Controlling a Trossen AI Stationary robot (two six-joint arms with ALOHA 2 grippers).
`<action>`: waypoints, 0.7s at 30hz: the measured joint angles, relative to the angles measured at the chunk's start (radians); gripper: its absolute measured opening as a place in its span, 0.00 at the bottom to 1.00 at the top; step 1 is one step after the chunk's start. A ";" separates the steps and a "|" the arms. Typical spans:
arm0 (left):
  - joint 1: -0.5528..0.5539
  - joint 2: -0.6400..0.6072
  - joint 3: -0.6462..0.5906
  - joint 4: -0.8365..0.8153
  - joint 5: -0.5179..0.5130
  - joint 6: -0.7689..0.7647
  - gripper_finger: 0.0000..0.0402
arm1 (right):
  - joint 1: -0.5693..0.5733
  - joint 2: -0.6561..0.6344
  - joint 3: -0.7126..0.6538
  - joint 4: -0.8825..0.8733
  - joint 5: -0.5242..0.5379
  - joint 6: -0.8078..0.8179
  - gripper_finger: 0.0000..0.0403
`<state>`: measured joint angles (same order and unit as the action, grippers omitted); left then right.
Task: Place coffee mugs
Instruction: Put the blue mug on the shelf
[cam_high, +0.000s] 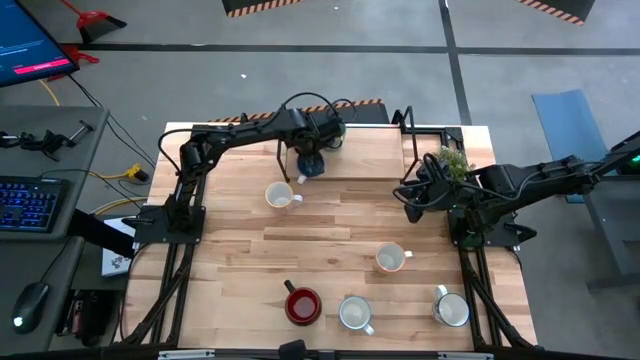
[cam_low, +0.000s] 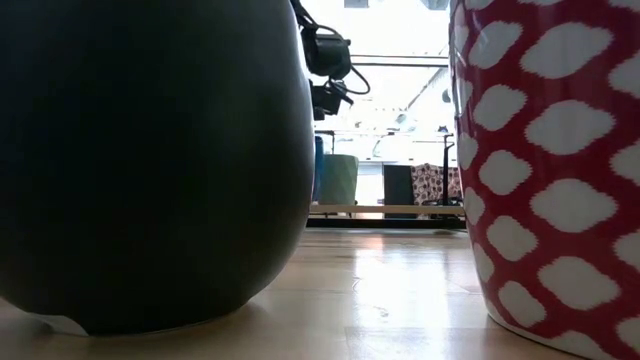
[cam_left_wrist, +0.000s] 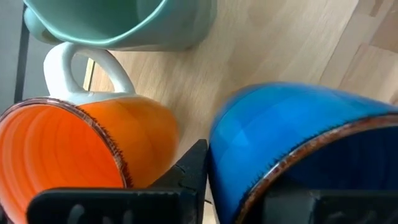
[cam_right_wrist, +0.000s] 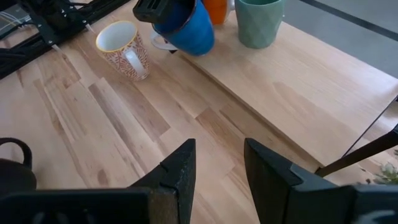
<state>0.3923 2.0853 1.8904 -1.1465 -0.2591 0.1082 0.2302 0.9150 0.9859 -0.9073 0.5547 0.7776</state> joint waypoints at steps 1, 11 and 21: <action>0.000 0.000 0.000 0.000 0.003 0.000 0.13 | 0.000 0.000 0.000 0.000 -0.005 0.000 0.28; 0.000 0.000 0.000 0.019 0.005 -0.003 0.20 | 0.000 0.000 0.000 0.000 -0.009 0.003 0.28; 0.000 0.000 0.000 0.060 0.002 -0.002 0.25 | 0.000 0.000 0.000 0.000 -0.031 0.005 0.28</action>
<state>0.3923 2.0853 1.8904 -1.0865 -0.2572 0.1062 0.2300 0.9150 0.9859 -0.9072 0.5240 0.7828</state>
